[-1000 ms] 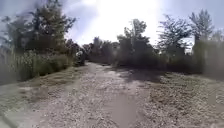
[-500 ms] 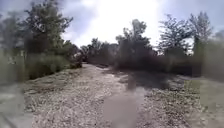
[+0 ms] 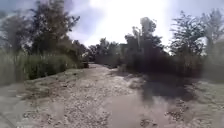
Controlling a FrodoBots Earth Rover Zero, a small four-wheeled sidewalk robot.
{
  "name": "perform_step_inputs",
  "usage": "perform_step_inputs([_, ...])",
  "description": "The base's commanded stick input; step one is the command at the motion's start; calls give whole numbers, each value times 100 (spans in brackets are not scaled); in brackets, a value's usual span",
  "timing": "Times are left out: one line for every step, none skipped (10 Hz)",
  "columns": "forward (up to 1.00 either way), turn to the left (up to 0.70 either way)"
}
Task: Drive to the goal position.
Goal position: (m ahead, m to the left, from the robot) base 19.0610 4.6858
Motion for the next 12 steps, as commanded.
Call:
perform_step_inputs([85,0])
perform_step_inputs([85,0])
perform_step_inputs([85,0])
perform_step_inputs([85,0])
perform_step_inputs([85,0])
perform_step_inputs([85,0])
perform_step_inputs([85,0])
perform_step_inputs([85,0])
perform_step_inputs([85,0])
perform_step_inputs([85,0])
perform_step_inputs([85,0])
perform_step_inputs([85,0])
